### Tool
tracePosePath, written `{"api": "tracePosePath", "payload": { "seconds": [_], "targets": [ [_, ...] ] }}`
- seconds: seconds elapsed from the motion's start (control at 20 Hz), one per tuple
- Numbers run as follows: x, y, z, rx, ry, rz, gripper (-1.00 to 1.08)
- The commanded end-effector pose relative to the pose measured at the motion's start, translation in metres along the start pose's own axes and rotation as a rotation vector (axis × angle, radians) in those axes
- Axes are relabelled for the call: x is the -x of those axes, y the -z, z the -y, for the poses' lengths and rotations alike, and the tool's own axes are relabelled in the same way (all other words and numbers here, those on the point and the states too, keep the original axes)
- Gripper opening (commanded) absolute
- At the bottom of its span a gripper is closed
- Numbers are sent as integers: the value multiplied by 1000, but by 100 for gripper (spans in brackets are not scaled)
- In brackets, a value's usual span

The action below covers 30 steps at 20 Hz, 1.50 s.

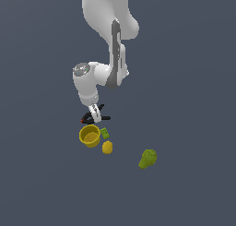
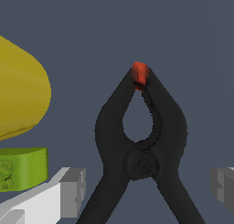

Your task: Pick up a designated object from a clutter of objects.

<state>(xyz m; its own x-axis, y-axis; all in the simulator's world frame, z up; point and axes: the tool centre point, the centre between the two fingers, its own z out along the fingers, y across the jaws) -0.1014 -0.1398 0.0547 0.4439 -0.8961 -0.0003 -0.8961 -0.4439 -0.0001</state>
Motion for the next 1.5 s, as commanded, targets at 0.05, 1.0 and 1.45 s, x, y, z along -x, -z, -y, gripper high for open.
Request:
{"api": "tracePosePath", "payload": {
  "seconds": [0.05, 1.0, 1.45],
  "targets": [
    [0, -15, -1, 1, -2, 0, 100],
    [1, -30, 0, -2, -3, -1, -100],
    [8, -12, 14, -2, -4, -1, -100]
  ]
}}
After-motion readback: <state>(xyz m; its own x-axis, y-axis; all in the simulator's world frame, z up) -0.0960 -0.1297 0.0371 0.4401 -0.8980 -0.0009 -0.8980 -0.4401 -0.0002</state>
